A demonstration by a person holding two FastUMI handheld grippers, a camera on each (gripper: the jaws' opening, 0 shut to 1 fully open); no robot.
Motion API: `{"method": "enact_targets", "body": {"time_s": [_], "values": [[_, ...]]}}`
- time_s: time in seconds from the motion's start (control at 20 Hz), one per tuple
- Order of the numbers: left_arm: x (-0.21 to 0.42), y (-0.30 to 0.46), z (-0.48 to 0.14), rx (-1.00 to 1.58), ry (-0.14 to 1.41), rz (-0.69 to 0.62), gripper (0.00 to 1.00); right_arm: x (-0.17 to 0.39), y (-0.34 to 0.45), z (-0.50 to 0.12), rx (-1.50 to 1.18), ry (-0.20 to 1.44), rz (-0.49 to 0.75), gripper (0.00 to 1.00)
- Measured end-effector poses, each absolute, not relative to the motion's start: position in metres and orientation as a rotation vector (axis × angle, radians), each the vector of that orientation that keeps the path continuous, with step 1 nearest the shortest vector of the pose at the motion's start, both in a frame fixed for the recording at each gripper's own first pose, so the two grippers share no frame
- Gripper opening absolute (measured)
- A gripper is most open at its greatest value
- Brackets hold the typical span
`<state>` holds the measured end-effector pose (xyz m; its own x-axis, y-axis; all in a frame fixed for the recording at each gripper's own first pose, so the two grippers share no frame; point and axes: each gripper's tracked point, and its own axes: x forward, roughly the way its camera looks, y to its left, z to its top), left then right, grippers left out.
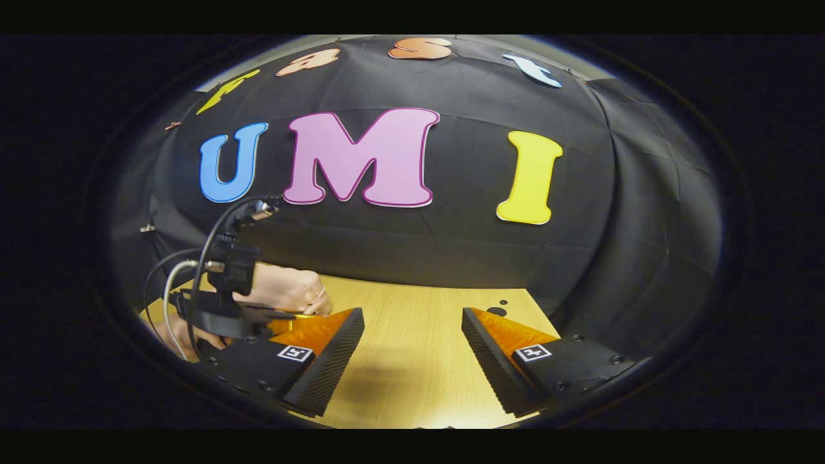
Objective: First open the suitcase, pack the skin care products into it, and then close the suitcase.
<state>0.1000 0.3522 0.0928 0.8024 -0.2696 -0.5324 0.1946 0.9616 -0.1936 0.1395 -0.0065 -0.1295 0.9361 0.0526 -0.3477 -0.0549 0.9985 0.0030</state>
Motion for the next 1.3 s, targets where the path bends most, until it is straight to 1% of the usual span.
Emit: {"method": "enact_targets", "body": {"time_s": [0.05,0.1,0.15,0.25,0.3,0.35,0.4,0.45,0.5,0.65,0.85,1.0,1.2,1.3], "values": [[0.098,0.352,0.093,-0.106,0.588,-0.249,0.11,0.141,-0.009,-0.128,0.001,0.351,0.05,0.97],[0.096,0.353,0.092,-0.104,0.592,-0.242,0.18,0.141,-0.012,-0.126,0.007,0.346,0.044,0.98],[0.094,0.354,0.091,-0.122,0.585,-0.239,0.2,0.14,-0.013,-0.125,0.011,0.341,0.039,0.97],[0.086,0.37,0.114,-0.171,0.536,-0.195,0.33,0.135,-0.015,-0.118,0.022,0.326,0.031,0.98],[0.08,0.377,0.13,-0.2,0.497,-0.176,0.49,0.133,-0.015,-0.113,0.024,0.315,0.027,0.96],[0.073,0.385,0.152,-0.232,0.459,-0.16,0.59,0.13,-0.016,-0.108,0.024,0.302,0.023,0.97],[0.062,0.392,0.172,-0.266,0.418,-0.146,0.73,0.125,-0.017,-0.102,0.023,0.29,0.016,0.98],[0.052,0.399,0.186,-0.29,0.391,-0.131,0.8,0.12,-0.017,-0.096,0.026,0.281,0.011,0.98],[0.043,0.409,0.201,-0.305,0.367,-0.114,0.91,0.113,-0.016,-0.088,0.032,0.27,0.005,0.98],[0.002,0.44,0.241,-0.275,0.3,-0.056,0.94,0.09,-0.013,-0.063,0.041,0.23,-0.013,0.97],[-0.065,0.477,0.288,-0.136,0.184,0.019,0.97,0.062,-0.005,-0.032,0.036,0.208,-0.031,0.97],[-0.112,0.491,0.318,-0.036,0.121,0.058,0.96,0.032,0.002,-0.007,0.043,0.16,-0.041,0.97],[-0.173,0.499,0.36,-0.053,0.019,0.099,0.96,-0.016,0.019,0.018,0.061,0.115,-0.03,0.97],[-0.198,0.501,0.364,-0.079,-0.009,0.1,0.96,-0.035,0.026,0.029,0.049,0.075,-0.027,0.97]]}}
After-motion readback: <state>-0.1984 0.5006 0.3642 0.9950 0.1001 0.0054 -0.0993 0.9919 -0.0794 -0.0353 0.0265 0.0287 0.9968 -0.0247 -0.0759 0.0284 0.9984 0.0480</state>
